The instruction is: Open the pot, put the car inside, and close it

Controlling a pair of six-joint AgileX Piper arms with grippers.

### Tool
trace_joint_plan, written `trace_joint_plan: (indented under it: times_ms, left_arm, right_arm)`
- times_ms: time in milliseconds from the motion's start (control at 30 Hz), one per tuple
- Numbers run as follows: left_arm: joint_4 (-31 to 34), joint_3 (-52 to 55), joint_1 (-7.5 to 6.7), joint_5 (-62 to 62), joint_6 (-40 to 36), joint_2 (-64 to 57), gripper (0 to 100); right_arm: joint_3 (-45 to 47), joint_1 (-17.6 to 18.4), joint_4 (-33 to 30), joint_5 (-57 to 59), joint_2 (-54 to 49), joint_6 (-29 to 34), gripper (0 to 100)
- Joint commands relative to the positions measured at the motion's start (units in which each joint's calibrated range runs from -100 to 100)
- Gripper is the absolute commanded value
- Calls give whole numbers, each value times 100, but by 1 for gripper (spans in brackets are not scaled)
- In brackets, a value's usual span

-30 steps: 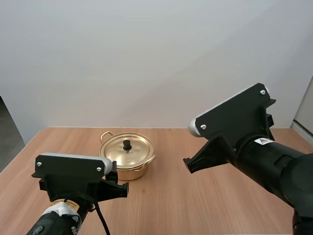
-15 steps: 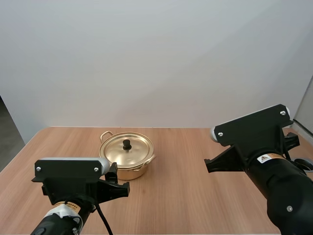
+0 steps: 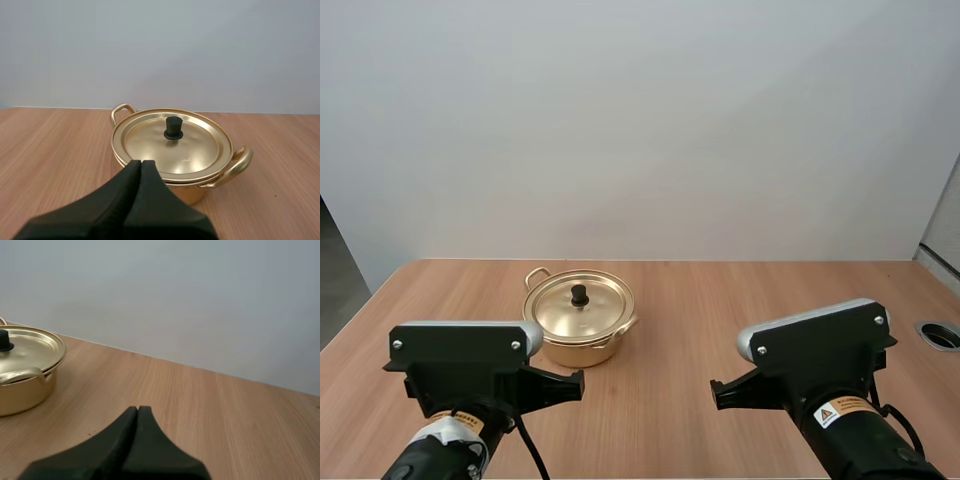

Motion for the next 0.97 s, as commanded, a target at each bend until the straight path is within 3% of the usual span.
trace_joint_plan:
  times_ms: [0, 233, 933]
  left_arm:
    - [8, 0, 1, -3, -2, 0, 0]
    - [8, 0, 1, -3, -2, 0, 0]
    - [8, 0, 1, -3, -2, 0, 0]
  right_arm:
    - [17, -2, -238, 340, 0, 455, 0]
    - [17, -2, -914, 873, 0, 1368, 0]
    - [17, -2, -877, 821, 0, 1368, 0]
